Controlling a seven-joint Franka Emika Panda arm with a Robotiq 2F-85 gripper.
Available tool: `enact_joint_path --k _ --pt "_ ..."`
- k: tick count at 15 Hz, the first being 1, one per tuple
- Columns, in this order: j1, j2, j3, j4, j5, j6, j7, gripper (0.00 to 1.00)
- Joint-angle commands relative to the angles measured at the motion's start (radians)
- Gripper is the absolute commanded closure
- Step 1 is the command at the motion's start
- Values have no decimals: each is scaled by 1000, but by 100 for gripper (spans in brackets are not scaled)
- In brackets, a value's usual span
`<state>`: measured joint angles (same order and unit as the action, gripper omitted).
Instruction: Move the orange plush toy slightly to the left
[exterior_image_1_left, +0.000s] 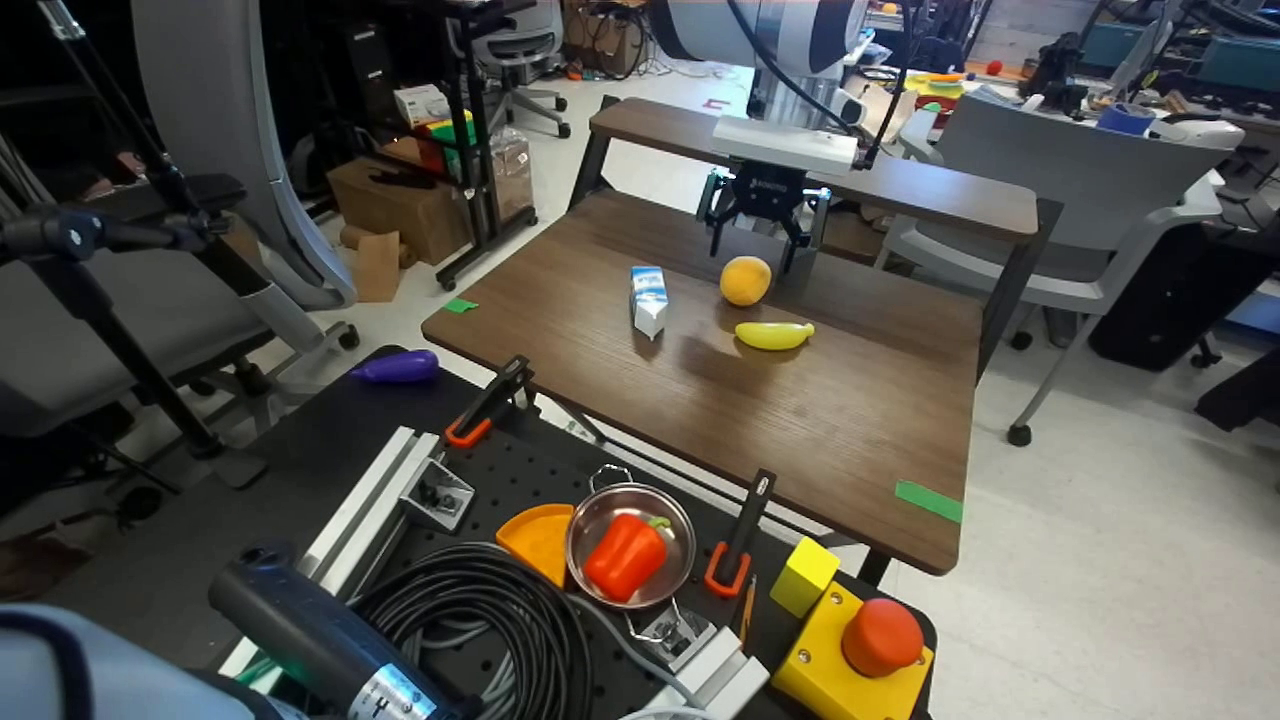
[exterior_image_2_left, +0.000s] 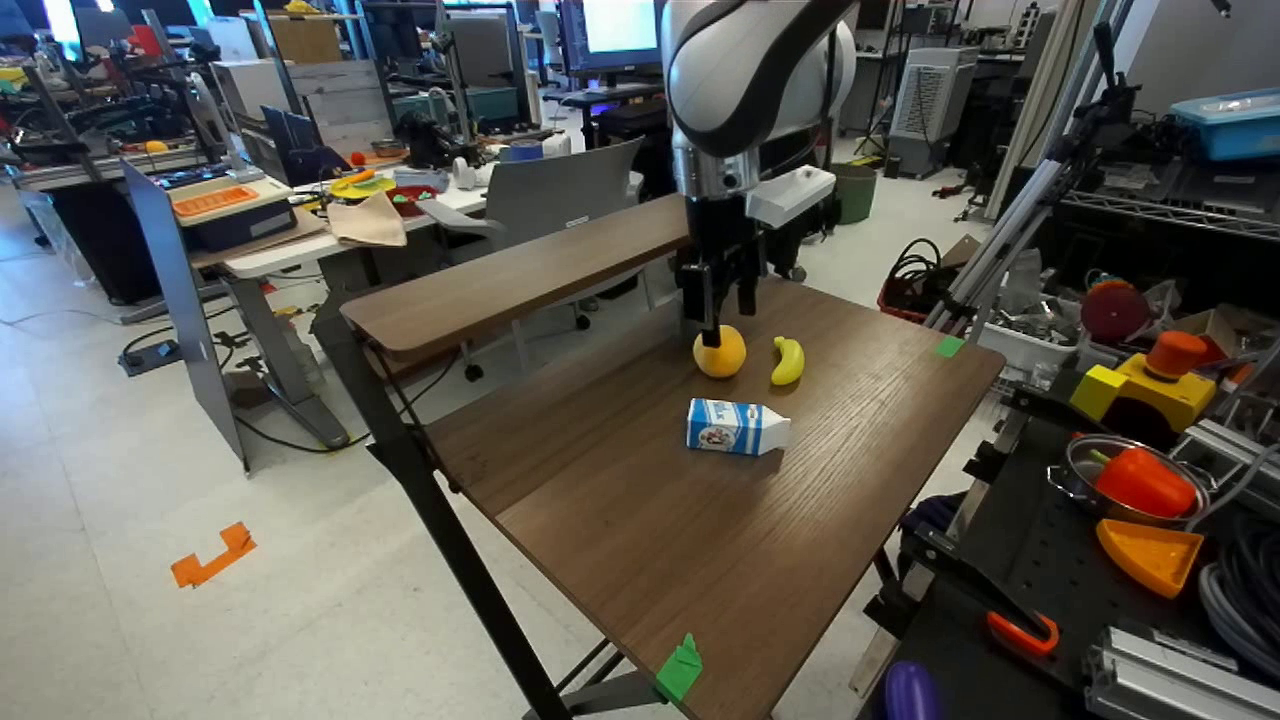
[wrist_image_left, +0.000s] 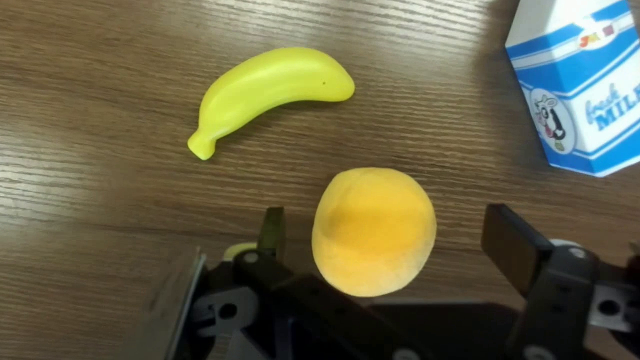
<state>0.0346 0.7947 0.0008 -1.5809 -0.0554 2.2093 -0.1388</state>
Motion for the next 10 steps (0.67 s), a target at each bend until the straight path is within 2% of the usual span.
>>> enact_joint_path --k 1,6,7,8,10 --pt "15 64 -2 77 -31 0 25 0" --pt "21 109 -7 120 -52 -9 34 0" --pt "23 116 -10 125 -60 -8 38 25" --pt "25 123 -14 131 -67 -11 43 26" --pt "26 131 -15 142 -76 -14 47 42"
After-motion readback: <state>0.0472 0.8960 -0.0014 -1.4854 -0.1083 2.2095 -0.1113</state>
